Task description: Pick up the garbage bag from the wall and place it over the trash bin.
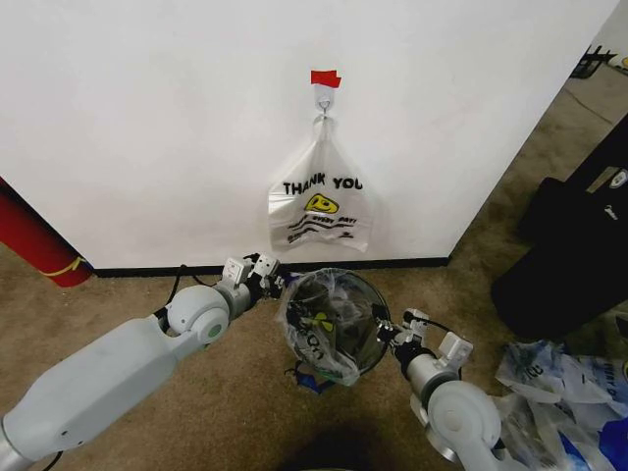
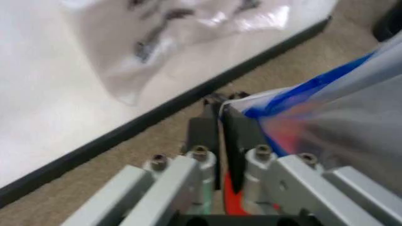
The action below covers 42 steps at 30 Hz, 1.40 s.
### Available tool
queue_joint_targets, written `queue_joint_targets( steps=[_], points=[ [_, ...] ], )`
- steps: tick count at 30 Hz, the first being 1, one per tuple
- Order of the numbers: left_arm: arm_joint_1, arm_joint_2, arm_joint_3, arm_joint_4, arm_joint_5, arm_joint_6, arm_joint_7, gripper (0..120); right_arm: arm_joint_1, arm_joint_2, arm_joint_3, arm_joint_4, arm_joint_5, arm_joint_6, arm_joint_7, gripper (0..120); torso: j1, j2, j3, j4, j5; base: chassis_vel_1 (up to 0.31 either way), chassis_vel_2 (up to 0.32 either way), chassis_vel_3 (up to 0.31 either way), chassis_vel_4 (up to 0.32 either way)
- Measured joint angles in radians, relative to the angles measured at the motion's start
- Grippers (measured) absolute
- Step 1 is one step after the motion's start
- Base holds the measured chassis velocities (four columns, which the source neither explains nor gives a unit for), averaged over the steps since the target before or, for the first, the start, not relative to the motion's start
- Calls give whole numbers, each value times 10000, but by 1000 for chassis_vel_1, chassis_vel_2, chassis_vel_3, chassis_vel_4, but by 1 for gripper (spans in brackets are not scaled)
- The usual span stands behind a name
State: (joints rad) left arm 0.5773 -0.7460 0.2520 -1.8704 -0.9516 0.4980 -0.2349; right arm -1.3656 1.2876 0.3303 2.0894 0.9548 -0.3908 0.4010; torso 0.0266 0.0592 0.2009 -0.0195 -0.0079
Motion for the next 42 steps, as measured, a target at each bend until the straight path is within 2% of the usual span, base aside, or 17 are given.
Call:
queue_joint_targets(
  steps=[5,7,9,12,14,17,20,22,25,28,31,38,42],
  points=[
    [349,-17,-788,-321,-116,-12,-459,23,0,135,21,-48,0,34,64,0,0,0,0,3,0,0,0,0,0],
    [582,48,-1268,-620,-145,-72,-635,34,2,193,83,-129,3,70,151,0,0,0,0,2,-2,0,0,0,0],
    [644,76,-1391,-724,-148,-90,-693,36,12,214,111,-153,12,82,186,0,0,0,0,1,-2,0,0,0,0],
    [1053,212,-1876,-1323,4,-234,-974,48,86,316,218,-216,71,127,383,0,0,0,0,2,0,0,0,0,0],
    [1730,361,-2265,-2048,325,-386,-1088,59,133,430,334,-243,153,132,612,0,0,0,0,3,2,0,0,0,0],
    [2157,388,-2385,-2473,525,-448,-1141,67,133,508,406,-243,192,135,670,0,0,0,0,4,-2,0,0,0,0],
    [3395,270,-2493,-3433,1327,-540,-1200,82,100,657,594,-238,237,136,836,0,0,0,0,3,-3,0,0,0,0],
    [3565,206,-2478,-3556,1500,-538,-1210,85,91,669,618,-236,237,136,861,0,-1,1,-1,2,-4,0,0,0,0],
    [3929,-18,-2344,-3831,1771,-519,-1286,96,71,714,633,-233,202,135,888,0,-1,2,0,2,-2,0,0,0,0],
    [3954,-166,-2096,-3991,1911,-469,-1363,100,40,788,629,-234,51,136,893,0,-1,2,-1,2,-1,0,0,0,0],
    [3601,-324,-1394,-3872,2451,-449,-1423,100,101,975,492,-340,-364,277,1062,0,-1,2,0,2,2,0,0,0,0],
    [3269,-731,-435,-2937,3463,-553,-1562,100,189,1125,293,-438,-727,413,1434,0,0,1,1,2,-2,0,0,0,0],
    [3268,-899,-198,-2640,3791,-653,-1606,100,206,1112,303,-463,-739,415,1435,0,0,1,0,2,0,0,0,0,0]
  ],
)
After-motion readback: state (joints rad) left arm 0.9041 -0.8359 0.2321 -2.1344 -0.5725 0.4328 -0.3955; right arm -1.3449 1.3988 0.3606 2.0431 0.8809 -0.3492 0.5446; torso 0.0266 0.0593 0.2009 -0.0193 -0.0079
